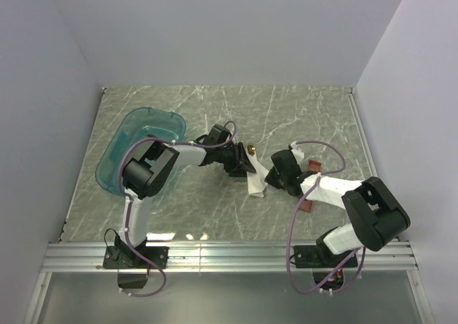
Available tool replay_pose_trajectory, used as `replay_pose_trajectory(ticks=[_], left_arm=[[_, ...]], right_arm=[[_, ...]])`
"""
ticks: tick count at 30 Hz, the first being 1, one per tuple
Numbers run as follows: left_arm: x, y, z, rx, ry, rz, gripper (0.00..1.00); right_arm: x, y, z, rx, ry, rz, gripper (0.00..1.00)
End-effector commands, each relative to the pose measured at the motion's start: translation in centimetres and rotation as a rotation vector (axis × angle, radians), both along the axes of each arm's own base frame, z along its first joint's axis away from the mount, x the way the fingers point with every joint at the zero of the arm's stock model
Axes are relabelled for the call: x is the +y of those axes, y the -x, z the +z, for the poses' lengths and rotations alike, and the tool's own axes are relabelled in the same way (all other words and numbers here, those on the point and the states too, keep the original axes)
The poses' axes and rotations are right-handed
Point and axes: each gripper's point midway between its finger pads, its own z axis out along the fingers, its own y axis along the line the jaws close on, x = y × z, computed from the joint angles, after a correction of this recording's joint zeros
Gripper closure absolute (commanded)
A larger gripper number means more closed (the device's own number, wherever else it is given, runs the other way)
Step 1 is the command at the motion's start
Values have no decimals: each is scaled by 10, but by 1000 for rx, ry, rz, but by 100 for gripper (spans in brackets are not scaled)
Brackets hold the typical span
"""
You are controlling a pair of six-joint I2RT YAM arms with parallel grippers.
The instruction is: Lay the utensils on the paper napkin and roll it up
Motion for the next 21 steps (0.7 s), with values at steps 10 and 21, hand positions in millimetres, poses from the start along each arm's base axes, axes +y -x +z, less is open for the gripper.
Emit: replay_pose_trajectory(ticks=[10,21], left_arm=[[11,12,-52,75,-128,30,68],[-15,0,12,-72,107,-15,100]], right_arm=[[-30,37,-31,140,152,3,95],[-19,35,-25,110,121,58,93]])
